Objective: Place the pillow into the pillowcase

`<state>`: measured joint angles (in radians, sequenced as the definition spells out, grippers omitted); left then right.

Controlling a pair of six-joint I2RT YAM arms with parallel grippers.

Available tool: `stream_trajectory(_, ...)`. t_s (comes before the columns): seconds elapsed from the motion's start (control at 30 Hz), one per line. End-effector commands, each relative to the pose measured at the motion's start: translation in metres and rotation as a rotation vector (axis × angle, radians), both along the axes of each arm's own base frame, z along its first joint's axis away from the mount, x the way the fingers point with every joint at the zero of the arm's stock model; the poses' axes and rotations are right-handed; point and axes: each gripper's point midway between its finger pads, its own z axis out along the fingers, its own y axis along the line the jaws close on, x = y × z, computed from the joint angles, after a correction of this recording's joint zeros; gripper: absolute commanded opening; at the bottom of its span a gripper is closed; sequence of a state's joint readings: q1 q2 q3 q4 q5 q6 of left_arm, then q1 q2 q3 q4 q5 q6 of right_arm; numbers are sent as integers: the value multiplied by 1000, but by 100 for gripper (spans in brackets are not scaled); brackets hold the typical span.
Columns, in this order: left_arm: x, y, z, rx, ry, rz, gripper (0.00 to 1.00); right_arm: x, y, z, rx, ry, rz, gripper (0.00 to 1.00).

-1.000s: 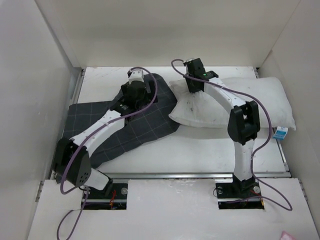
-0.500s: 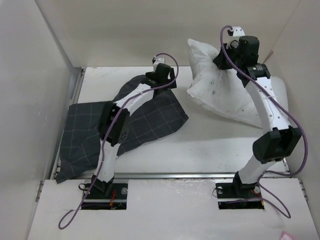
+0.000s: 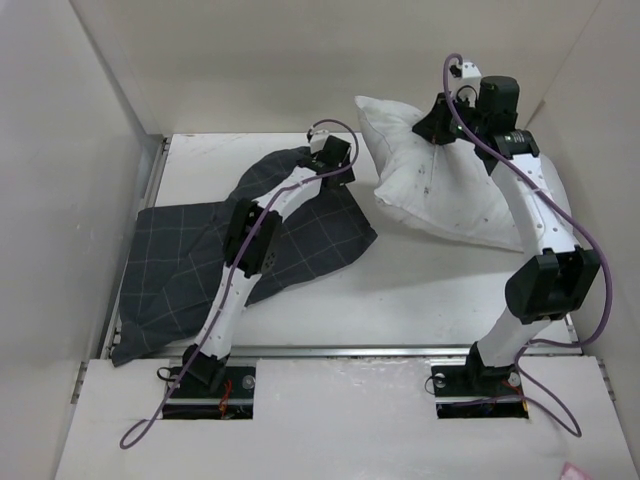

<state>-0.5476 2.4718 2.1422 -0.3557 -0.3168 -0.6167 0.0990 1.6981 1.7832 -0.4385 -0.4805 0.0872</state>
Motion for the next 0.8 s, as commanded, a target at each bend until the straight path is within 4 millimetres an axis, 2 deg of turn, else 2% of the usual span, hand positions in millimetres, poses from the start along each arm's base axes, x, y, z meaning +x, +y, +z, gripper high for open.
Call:
stream_trajectory(0.0, 13, 4, 25, -28, -46, 63, 90, -12, 13, 65, 52, -208, 83, 0)
stream_trajectory(0.07, 10, 8, 15, -5, -23, 70, 84, -11, 13, 61, 52, -199, 83, 0)
stream_trajectory(0.13, 9, 9, 15, 7, -23, 59, 77, -11, 13, 61, 52, -199, 83, 0)
stream_trajectory(0.17, 9, 10, 9, 23, -15, 49, 77, -11, 13, 57, 51, -190, 82, 0)
stream_trajectory(0.27, 10, 14, 11, 70, -16, 32, 77, -14, 13, 56, 51, -188, 82, 0)
stream_trajectory(0.33, 5, 11, 2, 98, 14, 13, 77, -14, 13, 56, 51, -188, 82, 0)
stream_trajectory(0.37, 4, 12, 5, 106, 15, 6, 77, -13, 13, 52, 50, -177, 82, 0)
stream_trajectory(0.47, -3, 22, -6, 168, 58, 3, 75, -18, 13, 54, 51, -186, 82, 0)
stream_trajectory(0.5, -5, 25, -7, 182, 66, 9, 71, -18, 13, 54, 51, -186, 82, 0)
stream_trajectory(0.53, -12, 29, -17, 206, 95, 1, 59, -20, 12, 55, 52, -196, 83, 0)
stream_trajectory(0.57, -16, 32, -16, 215, 109, -1, 51, -21, 8, 60, 51, -205, 74, 0)
stream_trajectory(0.63, -26, 33, -17, 228, 122, 2, 39, -23, 8, 54, 58, -194, 72, 0)
stream_trajectory(0.67, -26, 38, 2, 231, 93, 18, 32, -24, 8, 61, 59, -216, 72, 0)
stream_trajectory(0.7, -29, 31, 11, 220, 73, 8, 30, -24, 8, 55, 59, -203, 72, 0)
stream_trajectory(0.73, -28, 34, 23, 224, 47, 14, 27, -26, 8, 57, 59, -212, 72, 0)
stream_trajectory(0.77, -33, 23, 46, 210, -3, -8, 25, -27, 9, 57, 62, -212, 84, 0)
